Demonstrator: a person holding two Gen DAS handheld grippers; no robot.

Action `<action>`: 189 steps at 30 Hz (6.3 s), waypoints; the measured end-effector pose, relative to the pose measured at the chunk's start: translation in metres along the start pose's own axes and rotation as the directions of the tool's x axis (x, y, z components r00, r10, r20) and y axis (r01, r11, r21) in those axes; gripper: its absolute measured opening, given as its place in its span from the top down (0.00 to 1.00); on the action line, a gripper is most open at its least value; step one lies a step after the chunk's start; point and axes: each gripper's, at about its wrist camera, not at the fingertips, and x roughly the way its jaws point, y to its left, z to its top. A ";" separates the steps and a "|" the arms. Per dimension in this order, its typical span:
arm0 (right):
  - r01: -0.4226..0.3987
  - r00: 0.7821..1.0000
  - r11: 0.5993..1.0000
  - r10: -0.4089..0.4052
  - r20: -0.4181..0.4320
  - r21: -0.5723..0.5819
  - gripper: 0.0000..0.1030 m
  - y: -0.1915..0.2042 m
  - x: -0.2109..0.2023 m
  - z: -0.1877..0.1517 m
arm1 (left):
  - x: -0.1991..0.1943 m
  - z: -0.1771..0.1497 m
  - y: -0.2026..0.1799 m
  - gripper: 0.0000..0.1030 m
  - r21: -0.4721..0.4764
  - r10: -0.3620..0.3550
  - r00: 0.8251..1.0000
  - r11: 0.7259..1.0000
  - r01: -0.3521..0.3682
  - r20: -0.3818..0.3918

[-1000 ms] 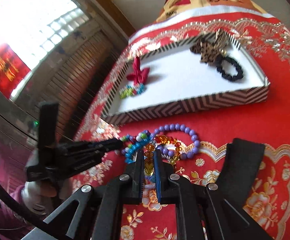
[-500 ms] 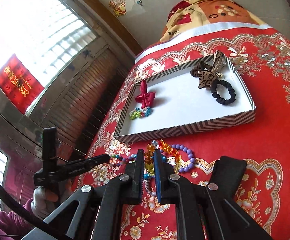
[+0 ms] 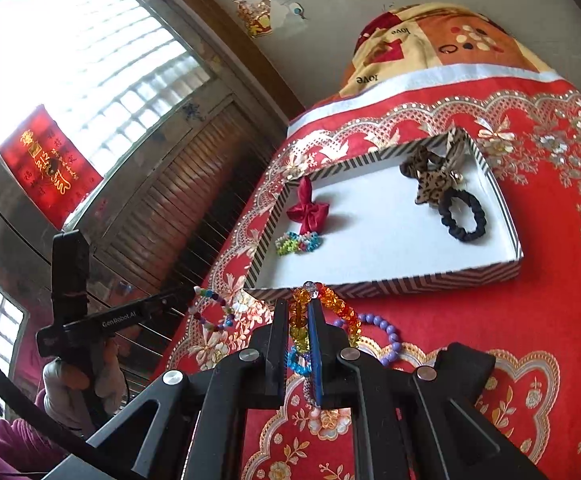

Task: Organize jewelry
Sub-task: 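Lift an orange-and-blue beaded bracelet with the right tool while the left tool grasps a white-bead bracelet, then carry both bracelets into the tray and open both tools to release, then withdraw both tools from the tray toward the blue and purple bracelets, then grasp the purple bracelet with the right tool while the left tool grasps the turquoise bracelet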

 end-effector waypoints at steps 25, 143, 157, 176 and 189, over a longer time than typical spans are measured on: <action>0.042 0.999 0.998 -0.043 -0.033 -0.043 0.92 -0.023 0.038 0.075 | 0.048 0.061 -0.053 0.92 0.048 -0.004 1.000 0.999 0.004 -0.002; 0.273 0.924 0.954 -0.297 -0.241 -0.126 0.61 -0.046 0.061 -0.018 | 0.093 -0.056 -0.055 0.61 0.046 0.060 0.974 0.998 -0.052 -0.218; 0.290 0.894 0.905 -0.372 -0.249 -0.311 0.80 -0.041 0.109 -0.022 | 0.119 -0.050 -0.069 0.61 0.112 0.127 0.967 0.988 -0.104 -0.220; 0.212 0.969 0.944 -0.237 -0.075 -0.254 0.92 -0.014 0.038 0.014 | 0.056 -0.018 -0.067 0.93 0.052 0.005 0.995 0.999 0.000 -0.099; 0.210 0.977 0.950 -0.215 0.005 -0.230 0.92 -0.005 0.001 0.034 | 0.025 0.007 -0.074 0.93 0.095 0.025 0.999 0.995 -0.024 -0.019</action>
